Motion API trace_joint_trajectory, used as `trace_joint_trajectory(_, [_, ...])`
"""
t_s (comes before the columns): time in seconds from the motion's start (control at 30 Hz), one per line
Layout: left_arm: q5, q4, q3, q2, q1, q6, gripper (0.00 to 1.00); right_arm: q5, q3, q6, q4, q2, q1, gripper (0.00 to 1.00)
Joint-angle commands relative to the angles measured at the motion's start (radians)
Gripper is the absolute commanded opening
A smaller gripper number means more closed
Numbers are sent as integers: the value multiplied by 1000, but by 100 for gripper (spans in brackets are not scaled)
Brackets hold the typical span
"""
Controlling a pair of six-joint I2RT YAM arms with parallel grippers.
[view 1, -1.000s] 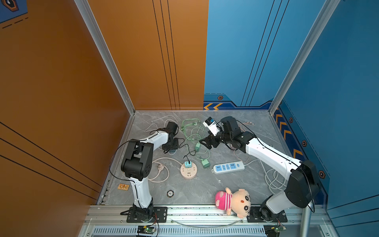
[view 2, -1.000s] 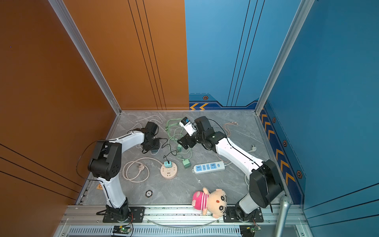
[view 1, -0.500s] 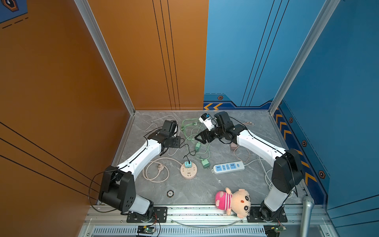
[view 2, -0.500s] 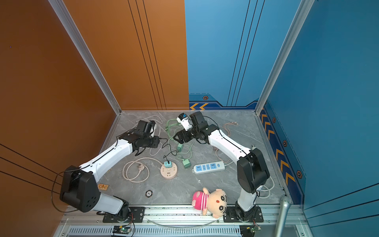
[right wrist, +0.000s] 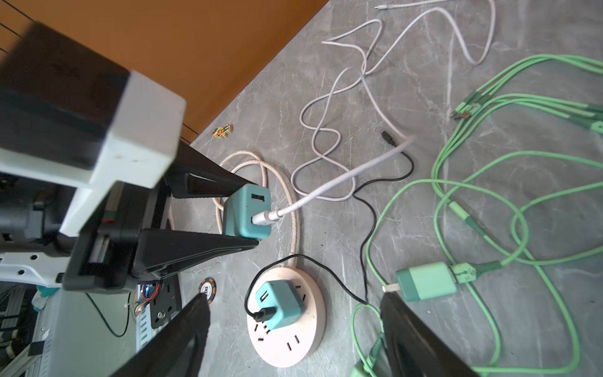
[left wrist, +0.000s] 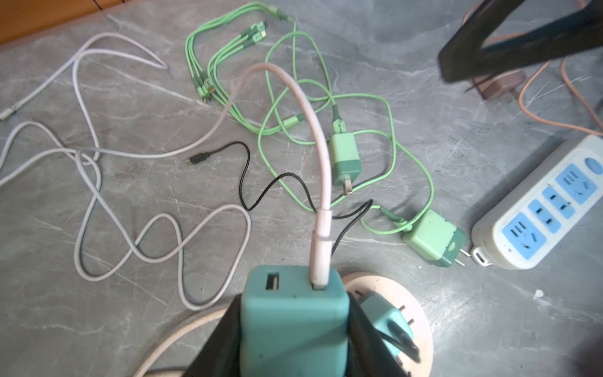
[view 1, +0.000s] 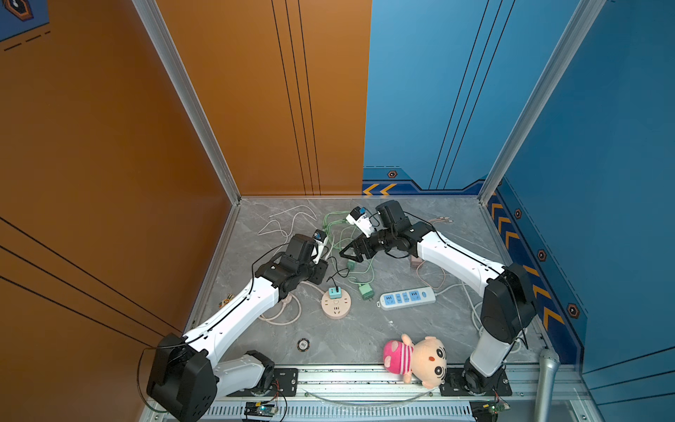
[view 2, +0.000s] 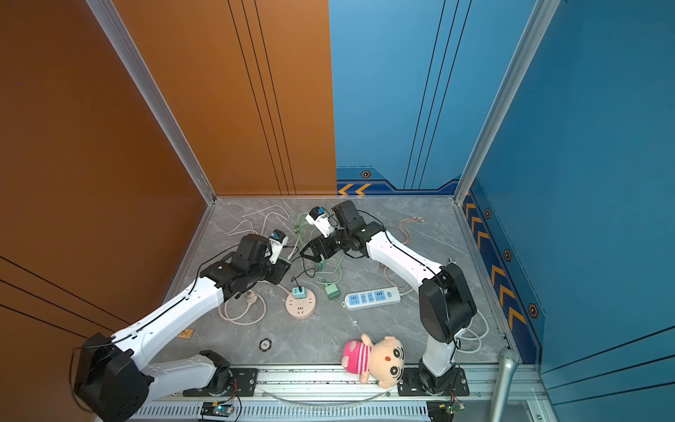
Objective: Insert plugs into power strip
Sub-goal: Pick up the plug from the middle-left of the table.
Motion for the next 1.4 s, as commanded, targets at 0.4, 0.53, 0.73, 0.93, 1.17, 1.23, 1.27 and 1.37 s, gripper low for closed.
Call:
trace_joint_trajectory(0.4, [48,93,-57,-89,-87,98,36,-60,16,-6,-36,67,29,79])
trace_joint_trajectory(0.53, [52,103,-68,-102,-88,104,36,-78,19,-3,-37,76,34,77])
trace_joint_trajectory(0.73, [64,122,-79,-102,-93,108,37,-118,27,0,-37,90,54,76])
trace_joint_trajectory(0.93, [62,144,-89,-115,-95,114,37,-152,47,2,-45,112,71,74])
trace_joint_trajectory(1.17, [66,163,-98,-120,-96,124,37,-159,69,1,-76,138,71,69])
trace_joint_trajectory(1.23, [60,170,-102,-121,-95,127,37,-169,72,-1,-82,138,71,68])
trace_joint_trajectory(1.27, [59,176,-105,-121,-96,128,37,-180,72,0,-85,140,71,67])
trace_joint_trajectory(1.37, [50,189,-114,-125,-97,134,37,-235,81,-15,-105,148,71,67])
